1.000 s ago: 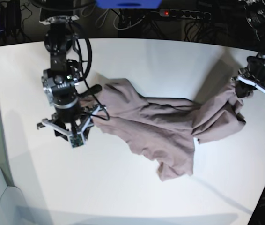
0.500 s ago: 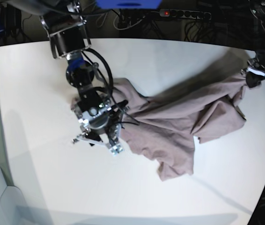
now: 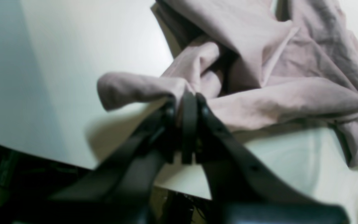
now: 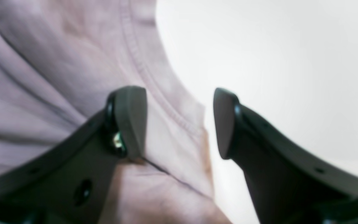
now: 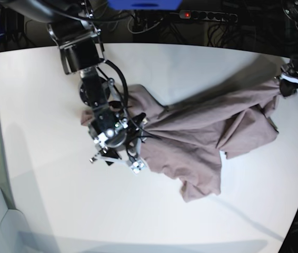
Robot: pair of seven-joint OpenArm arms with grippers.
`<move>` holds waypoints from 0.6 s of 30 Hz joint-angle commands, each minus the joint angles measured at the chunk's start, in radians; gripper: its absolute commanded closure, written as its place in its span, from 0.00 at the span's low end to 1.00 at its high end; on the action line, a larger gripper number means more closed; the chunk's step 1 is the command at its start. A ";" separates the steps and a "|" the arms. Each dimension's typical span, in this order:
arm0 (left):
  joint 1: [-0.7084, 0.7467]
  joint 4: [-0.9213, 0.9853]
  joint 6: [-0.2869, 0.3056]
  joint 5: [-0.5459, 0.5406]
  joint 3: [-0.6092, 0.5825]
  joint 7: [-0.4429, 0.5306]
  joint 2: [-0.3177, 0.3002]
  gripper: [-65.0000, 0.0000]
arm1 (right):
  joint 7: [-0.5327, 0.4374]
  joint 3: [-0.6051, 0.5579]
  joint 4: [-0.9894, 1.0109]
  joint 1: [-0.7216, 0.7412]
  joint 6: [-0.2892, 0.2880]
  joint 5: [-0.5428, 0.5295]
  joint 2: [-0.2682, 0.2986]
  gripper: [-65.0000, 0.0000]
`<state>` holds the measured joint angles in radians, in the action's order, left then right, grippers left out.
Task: Layout the t-shirt on the table in an organized manner, then fold the t-shirt properly
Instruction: 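Release with the right gripper and regrasp the t-shirt body nearby, then drag the t-shirt with the right gripper away from the left gripper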
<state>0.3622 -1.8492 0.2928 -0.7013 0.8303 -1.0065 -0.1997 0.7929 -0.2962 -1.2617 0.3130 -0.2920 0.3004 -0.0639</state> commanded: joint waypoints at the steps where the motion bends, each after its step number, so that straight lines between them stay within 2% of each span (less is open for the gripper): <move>1: -0.002 -0.014 0.004 -0.014 0.007 0.019 -0.016 1.00 | -0.031 0.018 0.001 0.044 -0.002 0.007 -0.004 0.47; 6: -0.002 -0.014 0.004 -0.014 0.007 0.021 -0.016 1.00 | -0.079 0.082 0.115 0.074 -0.002 0.007 -0.004 0.48; 8: -0.002 -0.014 0.004 -0.014 0.007 0.021 -0.016 1.00 | -0.096 0.093 0.138 0.076 -0.002 0.007 -0.001 0.50; 11: -0.002 -0.014 0.004 -0.014 0.007 0.022 -0.016 1.00 | -0.105 0.096 0.144 0.068 -0.002 0.007 0.000 0.61; 18: -0.004 -0.019 0.004 -0.016 0.007 0.024 -0.017 1.00 | -0.105 0.096 0.145 0.053 -0.002 0.007 0.009 0.95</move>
<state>0.3595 -1.8492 0.2924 -0.7013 0.8303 -1.0023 -0.2020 0.6807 -0.2020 -1.1049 0.3481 -0.2916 0.3023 -0.0597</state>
